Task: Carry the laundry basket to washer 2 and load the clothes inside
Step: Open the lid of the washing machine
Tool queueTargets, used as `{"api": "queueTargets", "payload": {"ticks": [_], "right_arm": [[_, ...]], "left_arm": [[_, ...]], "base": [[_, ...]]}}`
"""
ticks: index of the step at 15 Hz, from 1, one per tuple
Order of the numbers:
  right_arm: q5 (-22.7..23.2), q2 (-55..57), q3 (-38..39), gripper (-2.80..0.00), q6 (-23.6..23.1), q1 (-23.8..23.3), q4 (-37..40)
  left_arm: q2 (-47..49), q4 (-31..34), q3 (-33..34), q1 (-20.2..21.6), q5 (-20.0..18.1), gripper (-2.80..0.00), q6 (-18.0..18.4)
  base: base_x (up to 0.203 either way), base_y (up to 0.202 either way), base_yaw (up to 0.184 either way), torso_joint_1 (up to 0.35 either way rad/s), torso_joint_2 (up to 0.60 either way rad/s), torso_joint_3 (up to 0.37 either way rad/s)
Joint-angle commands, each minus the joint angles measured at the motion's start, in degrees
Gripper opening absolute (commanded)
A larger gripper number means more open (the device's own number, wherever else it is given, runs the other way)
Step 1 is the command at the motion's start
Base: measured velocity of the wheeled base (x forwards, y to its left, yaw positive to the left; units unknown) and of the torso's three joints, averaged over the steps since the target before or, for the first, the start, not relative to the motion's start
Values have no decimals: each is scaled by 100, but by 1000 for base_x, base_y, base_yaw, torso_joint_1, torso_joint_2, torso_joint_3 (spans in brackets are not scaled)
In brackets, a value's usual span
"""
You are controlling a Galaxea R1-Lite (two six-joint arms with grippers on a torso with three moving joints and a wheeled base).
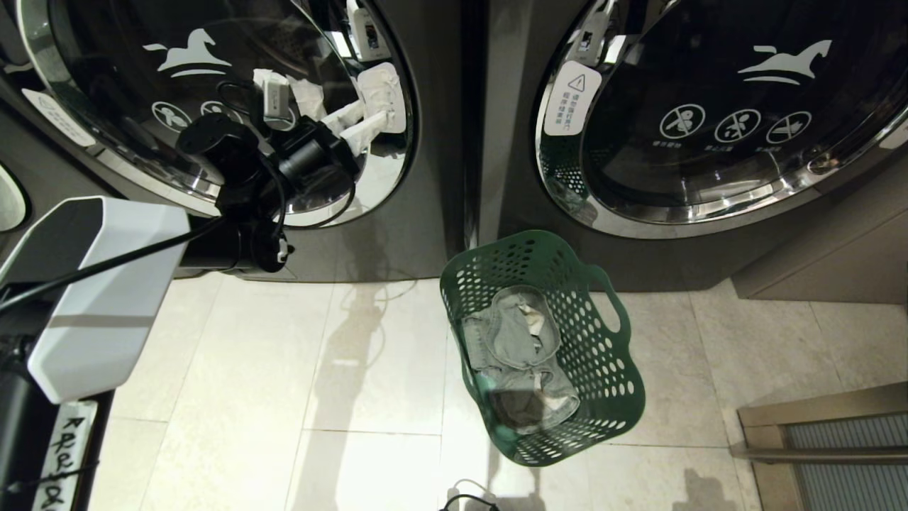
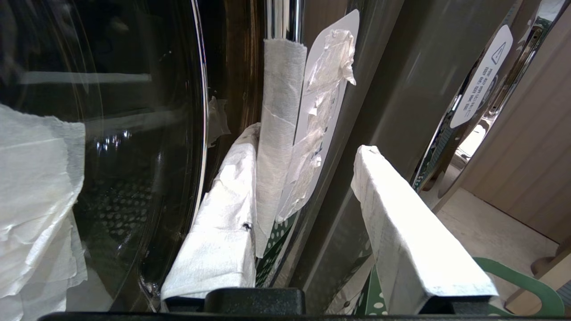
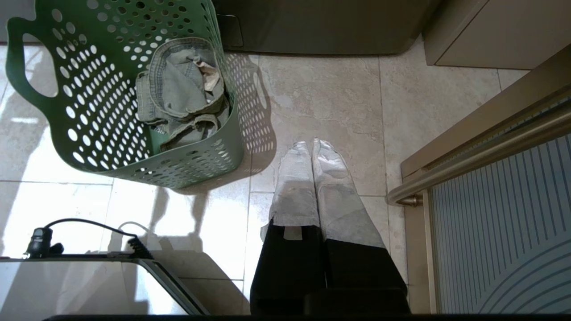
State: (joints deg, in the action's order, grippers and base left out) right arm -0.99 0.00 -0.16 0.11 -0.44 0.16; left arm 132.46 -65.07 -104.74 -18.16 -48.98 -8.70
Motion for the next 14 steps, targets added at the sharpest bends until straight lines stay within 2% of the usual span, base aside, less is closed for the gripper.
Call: {"api": "queueTargets", "payload": {"ticks": [1, 5, 14], "right_arm": [[-5, 9, -1, -280, -2, 0, 2], [2, 9, -1, -280, 7, 0, -7], [1, 9, -1, -280, -2, 0, -7]], "left_arm": [[-31, -49, -2, -1342, -32, -280, -8], [-144, -49, 26, -1420, -24, -280, -46], [-309, -384, 86, -1699, -24, -280, -501]], "base": [[0, 0, 0, 0, 0, 0], [0, 0, 0, 0, 0, 0], [0, 0, 0, 0, 0, 0]]}}
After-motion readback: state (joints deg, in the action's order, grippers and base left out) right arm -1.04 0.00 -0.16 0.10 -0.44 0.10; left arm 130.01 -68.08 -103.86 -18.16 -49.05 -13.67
